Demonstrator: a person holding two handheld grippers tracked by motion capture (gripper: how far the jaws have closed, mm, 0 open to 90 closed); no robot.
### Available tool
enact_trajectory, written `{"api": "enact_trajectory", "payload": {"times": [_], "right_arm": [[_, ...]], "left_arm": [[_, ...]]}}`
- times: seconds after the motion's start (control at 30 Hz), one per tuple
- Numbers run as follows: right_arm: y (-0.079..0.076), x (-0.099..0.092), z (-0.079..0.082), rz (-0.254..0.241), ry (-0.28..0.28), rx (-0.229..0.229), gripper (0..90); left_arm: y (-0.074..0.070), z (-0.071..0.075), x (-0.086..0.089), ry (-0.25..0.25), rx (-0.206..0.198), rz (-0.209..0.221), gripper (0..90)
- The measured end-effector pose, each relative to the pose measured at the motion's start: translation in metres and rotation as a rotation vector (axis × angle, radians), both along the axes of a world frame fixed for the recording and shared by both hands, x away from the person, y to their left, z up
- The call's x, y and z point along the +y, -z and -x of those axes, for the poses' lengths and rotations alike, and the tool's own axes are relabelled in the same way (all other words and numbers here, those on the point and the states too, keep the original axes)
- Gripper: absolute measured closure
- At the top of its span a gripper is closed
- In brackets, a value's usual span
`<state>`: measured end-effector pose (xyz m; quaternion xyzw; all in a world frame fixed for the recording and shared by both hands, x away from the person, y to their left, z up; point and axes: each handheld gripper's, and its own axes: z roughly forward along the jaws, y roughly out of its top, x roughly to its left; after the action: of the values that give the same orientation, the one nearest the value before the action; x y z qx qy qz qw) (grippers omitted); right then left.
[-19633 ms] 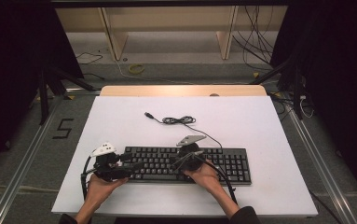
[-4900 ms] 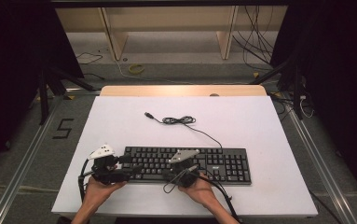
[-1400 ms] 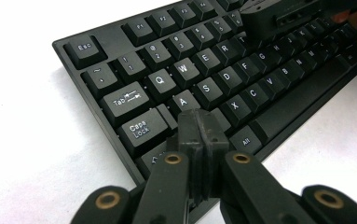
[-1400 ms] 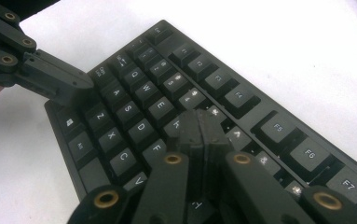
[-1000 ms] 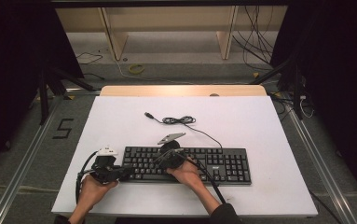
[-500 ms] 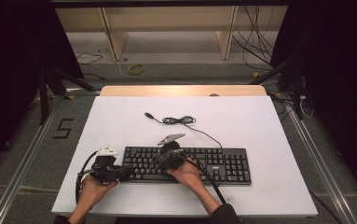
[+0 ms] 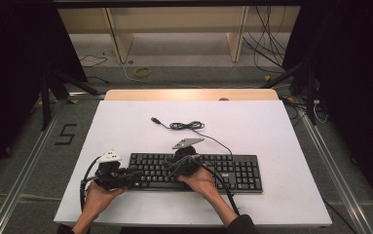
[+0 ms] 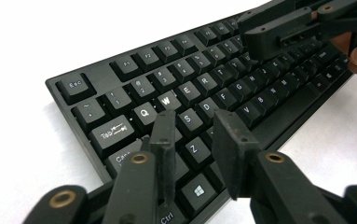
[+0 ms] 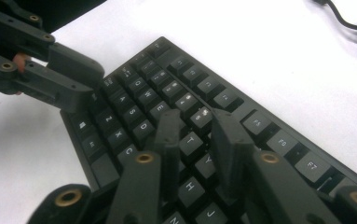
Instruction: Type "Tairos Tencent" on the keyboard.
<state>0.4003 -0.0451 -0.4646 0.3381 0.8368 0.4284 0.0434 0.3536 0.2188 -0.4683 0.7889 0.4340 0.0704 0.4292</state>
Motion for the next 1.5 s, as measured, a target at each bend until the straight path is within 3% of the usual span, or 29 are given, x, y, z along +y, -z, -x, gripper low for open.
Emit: {"api": "enact_trajectory", "payload": {"times": [0.43, 1.07, 1.33, 1.5], "right_arm": [[-0.004, -0.014, 0.005, -0.032, 0.007, 0.009, 57.9], [-0.006, -0.03, 0.014, -0.052, 0.018, 0.013, 43.5], [-0.006, -0.036, 0.022, -0.076, 0.007, 0.023, 40.4], [-0.006, -0.041, 0.028, -0.082, 0.005, 0.025, 38.1]], "left_arm": [[-0.002, -0.002, -0.003, 0.006, -0.019, 0.027, 49.1], [-0.003, -0.007, -0.008, -0.013, -0.036, 0.041, 34.5], [-0.001, -0.015, -0.012, -0.028, -0.034, 0.033, 33.9], [-0.003, -0.017, -0.016, -0.019, -0.043, 0.035, 38.6]]}}
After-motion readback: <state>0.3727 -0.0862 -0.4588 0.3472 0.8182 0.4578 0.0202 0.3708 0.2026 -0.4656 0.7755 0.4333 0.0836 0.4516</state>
